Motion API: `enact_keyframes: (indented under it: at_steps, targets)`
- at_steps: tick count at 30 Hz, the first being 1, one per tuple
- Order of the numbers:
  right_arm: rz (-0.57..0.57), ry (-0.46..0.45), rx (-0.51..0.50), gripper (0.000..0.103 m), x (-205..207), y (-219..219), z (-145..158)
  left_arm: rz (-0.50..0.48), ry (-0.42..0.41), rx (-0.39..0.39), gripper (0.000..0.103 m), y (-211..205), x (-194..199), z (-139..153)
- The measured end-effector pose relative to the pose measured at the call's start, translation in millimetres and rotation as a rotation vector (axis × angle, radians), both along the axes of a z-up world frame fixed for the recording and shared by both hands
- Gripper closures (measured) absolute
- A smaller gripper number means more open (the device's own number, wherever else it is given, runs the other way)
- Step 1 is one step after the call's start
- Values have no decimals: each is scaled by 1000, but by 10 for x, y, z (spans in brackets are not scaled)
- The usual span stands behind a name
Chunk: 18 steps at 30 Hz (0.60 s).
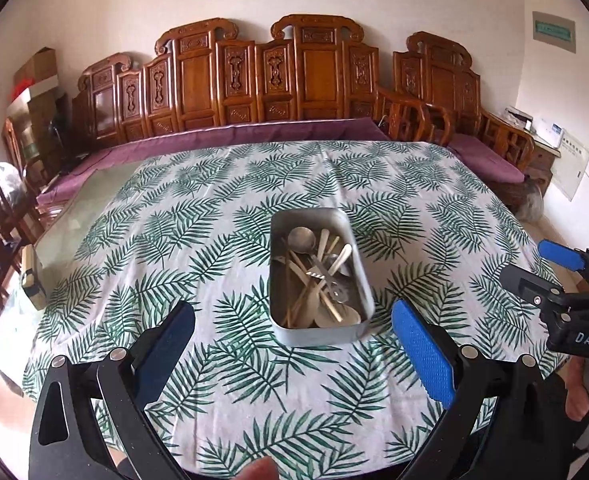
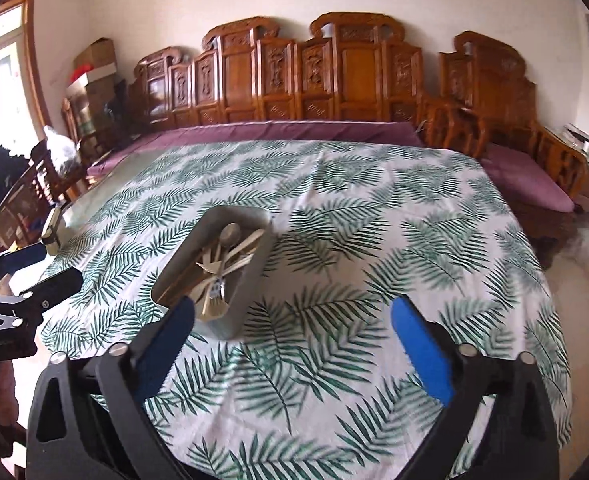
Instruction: Organize utensils
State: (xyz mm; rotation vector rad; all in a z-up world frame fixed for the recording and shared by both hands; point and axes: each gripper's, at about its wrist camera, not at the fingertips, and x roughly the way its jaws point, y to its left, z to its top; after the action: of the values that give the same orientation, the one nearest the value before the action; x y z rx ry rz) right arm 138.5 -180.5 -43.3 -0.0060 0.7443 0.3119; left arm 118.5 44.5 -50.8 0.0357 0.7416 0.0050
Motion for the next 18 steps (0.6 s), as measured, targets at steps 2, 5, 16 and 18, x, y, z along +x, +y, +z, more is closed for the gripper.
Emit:
enact_keyframes:
  at_steps: [2,5,16,18]
  targets:
    - [-21,-18,-1,3,-117,-87,53,-10,-24,9,8,-91,-86,61]
    - [-39,-55,15,3,-287,-211,191,-28,-61,-7,8,-198,-225,190]
    - [-85,-225,34,3,-845,-444,795,-32,-178,-17,8,-407,-698,705]
    - [-89,-241,40,3,-917,-459,850,-31,-195,-18,8,-427,-756,766]
